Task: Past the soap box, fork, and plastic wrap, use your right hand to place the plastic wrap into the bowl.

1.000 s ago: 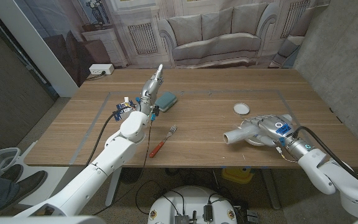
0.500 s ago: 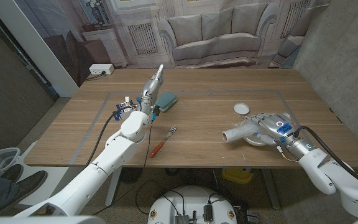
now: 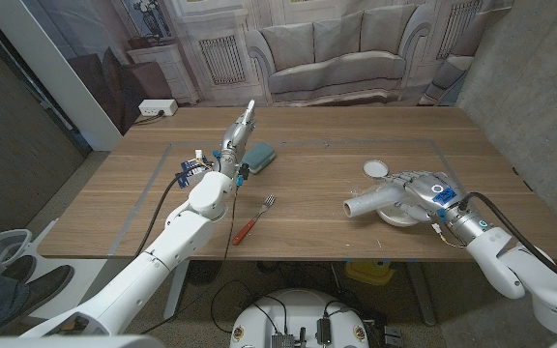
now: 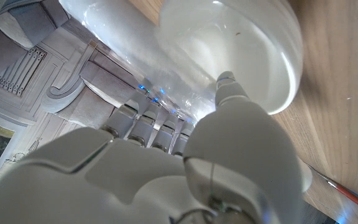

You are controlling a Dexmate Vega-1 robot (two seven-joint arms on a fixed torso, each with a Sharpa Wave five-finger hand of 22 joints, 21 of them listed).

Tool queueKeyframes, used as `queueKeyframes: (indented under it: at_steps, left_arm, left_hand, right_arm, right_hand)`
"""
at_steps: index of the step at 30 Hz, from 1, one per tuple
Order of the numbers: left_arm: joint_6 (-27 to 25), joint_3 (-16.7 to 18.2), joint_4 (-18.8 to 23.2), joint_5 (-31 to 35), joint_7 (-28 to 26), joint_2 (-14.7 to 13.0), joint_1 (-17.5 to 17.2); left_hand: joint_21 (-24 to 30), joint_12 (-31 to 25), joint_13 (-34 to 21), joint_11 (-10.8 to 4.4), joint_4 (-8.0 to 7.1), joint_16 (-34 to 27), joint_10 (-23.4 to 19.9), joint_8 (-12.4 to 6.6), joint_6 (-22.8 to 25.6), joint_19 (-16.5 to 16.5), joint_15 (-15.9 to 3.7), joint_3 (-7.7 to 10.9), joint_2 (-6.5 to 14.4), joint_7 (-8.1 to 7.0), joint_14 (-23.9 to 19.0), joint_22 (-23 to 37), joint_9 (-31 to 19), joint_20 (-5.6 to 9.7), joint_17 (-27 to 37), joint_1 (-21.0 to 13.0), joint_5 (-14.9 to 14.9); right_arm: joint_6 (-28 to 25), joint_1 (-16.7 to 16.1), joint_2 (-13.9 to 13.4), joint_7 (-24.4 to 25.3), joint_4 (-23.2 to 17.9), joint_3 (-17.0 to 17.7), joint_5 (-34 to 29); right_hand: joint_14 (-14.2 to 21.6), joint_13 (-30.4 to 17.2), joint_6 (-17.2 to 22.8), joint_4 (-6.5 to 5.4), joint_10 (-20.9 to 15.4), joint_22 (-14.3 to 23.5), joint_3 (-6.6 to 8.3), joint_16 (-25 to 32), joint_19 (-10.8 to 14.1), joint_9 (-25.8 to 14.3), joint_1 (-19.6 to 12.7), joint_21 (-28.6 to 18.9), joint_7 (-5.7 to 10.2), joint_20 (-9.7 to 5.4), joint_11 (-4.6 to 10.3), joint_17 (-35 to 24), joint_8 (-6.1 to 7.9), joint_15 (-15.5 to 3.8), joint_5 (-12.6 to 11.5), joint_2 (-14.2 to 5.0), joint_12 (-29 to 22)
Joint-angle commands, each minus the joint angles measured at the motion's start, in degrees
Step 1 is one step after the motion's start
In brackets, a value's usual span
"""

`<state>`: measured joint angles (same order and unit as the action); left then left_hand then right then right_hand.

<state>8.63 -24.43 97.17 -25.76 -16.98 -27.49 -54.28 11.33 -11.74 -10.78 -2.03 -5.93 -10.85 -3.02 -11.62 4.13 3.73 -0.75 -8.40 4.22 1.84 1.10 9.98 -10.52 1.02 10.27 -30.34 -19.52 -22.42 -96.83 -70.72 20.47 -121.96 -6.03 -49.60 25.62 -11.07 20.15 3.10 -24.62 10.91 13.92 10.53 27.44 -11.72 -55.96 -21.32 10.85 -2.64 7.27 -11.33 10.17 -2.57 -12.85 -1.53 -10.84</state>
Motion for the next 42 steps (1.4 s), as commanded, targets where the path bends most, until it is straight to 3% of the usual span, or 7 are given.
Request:
queueKeyframes:
  at_steps: [1, 14, 25, 42]
  left_arm:
    - [0.51, -0.18, -1.32, -0.41, 0.57, 0.41, 0.68]
    - [0.52, -0.20, -1.55, -0.60, 0.60, 0.45, 0.71]
    - [0.36, -0.16, -0.89, -0.41, 0.24, 0.22, 0.33]
    - [0.72, -0.56, -1.58, -0.37, 0.49, 0.73, 0.63]
  left_hand:
    - [0.06, 0.11, -0.15, -0.07, 0.13, 0.11, -0.31, 0.18, 0.48, 0.49, -0.11, -0.39, 0.13, 0.05, 0.17, 0.35, -0.29, -0.36, 0.21, -0.41, 0.13]
    - [0.05, 0.09, -0.15, -0.03, 0.16, 0.12, -0.36, 0.18, 0.49, 0.54, -0.14, -0.50, 0.18, -0.04, 0.21, 0.35, -0.29, -0.55, 0.21, -0.53, 0.14]
    - [0.08, 0.13, -0.15, -0.03, 0.19, 0.11, -0.24, 0.17, 0.53, 0.51, -0.15, -0.60, 0.23, -0.12, 0.22, 0.36, -0.30, -0.65, 0.21, -0.63, 0.15]
    - [0.08, 0.09, -0.15, -0.06, 0.25, 0.10, -0.33, 0.18, 0.54, 0.55, -0.19, -0.79, 0.31, -0.08, 0.20, 0.36, -0.30, -0.82, 0.21, -0.83, 0.16]
  right_arm:
    - [-0.06, -0.71, -0.17, -0.62, -0.17, 1.18, -0.13]
    - [0.80, -0.37, 0.05, -1.71, 0.20, 1.19, -0.06]
    - [-0.04, -0.62, -0.05, -3.56, -0.53, 1.18, -0.55]
    - [-0.90, -4.01, 0.37, -6.15, -2.57, 5.00, -1.90]
  right_hand:
    - [-0.27, -0.17, 0.01, 0.18, 0.16, 0.21, -0.26, -0.09, -0.20, -0.04, 0.27, 0.04, 0.06, -4.94, -0.09, -0.15, 0.43, -5.87, -0.18, 0.15, -0.20]
    - [-1.44, -0.17, -0.31, 0.18, 0.25, 0.17, -0.63, -0.24, -1.36, -0.02, 0.87, 0.64, 0.25, -4.39, -0.09, -0.13, 0.56, -5.13, -0.25, 0.61, -0.52]
    - [-4.64, -0.19, -2.55, 0.22, 3.90, 0.11, -1.23, -0.40, -3.80, 0.00, 2.09, 2.04, -0.23, -3.35, -0.55, -0.09, 0.41, -4.15, -0.67, 1.28, -0.05]
    - [-10.69, -0.24, -15.79, 1.01, 12.73, 0.08, -2.22, -0.19, -7.80, 0.04, 3.97, 4.95, -3.67, -0.45, -3.52, 0.12, -0.39, -1.56, -2.14, 2.72, 0.02]
